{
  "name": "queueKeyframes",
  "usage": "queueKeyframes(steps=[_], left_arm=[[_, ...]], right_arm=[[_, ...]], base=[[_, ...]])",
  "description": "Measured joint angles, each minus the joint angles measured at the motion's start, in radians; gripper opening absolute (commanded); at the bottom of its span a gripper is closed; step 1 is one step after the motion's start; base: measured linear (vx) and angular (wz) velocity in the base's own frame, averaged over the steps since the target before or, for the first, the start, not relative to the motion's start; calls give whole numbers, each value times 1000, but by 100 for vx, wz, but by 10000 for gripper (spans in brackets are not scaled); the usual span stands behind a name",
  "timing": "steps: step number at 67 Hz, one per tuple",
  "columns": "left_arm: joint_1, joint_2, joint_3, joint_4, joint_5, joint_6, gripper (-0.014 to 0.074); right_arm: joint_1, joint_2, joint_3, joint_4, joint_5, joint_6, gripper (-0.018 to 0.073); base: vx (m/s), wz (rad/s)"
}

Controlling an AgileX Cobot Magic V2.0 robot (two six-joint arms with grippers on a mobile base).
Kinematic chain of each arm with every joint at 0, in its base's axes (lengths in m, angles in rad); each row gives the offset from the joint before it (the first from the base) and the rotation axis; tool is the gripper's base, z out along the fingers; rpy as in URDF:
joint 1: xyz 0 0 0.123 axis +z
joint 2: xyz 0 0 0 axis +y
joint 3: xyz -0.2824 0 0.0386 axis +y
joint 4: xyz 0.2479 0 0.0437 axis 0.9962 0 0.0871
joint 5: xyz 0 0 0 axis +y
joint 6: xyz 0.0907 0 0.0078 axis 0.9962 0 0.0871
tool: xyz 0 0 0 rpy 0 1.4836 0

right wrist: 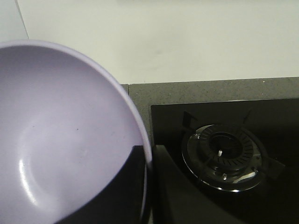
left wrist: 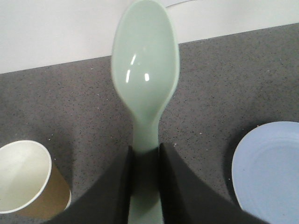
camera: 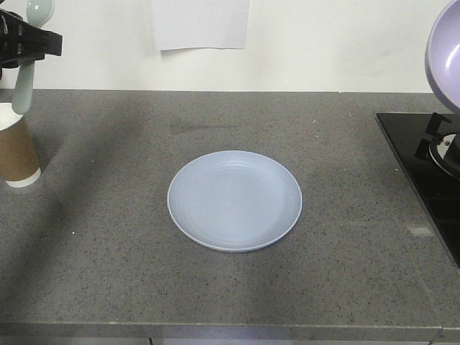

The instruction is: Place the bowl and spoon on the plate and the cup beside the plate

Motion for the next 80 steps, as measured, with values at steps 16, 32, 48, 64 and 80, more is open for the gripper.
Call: queueKeyframes(steps=[16,32,48,64,80], left_arm=[[0,0,0,0,0,0,-6],[0,0,0,0,0,0,-6],[0,0,0,0,0,0,-6],[0,0,0,0,0,0,-6],[0,0,0,0,0,0,-6]], right_arm=[[0,0,0,0,0,0,-8],[0,0,0,0,0,0,-8],[0,0,0,0,0,0,-8],[0,0,0,0,0,0,-8],[0,0,0,0,0,0,-8]], base=[[3,0],[3,0],[3,1],[3,1],[3,0]])
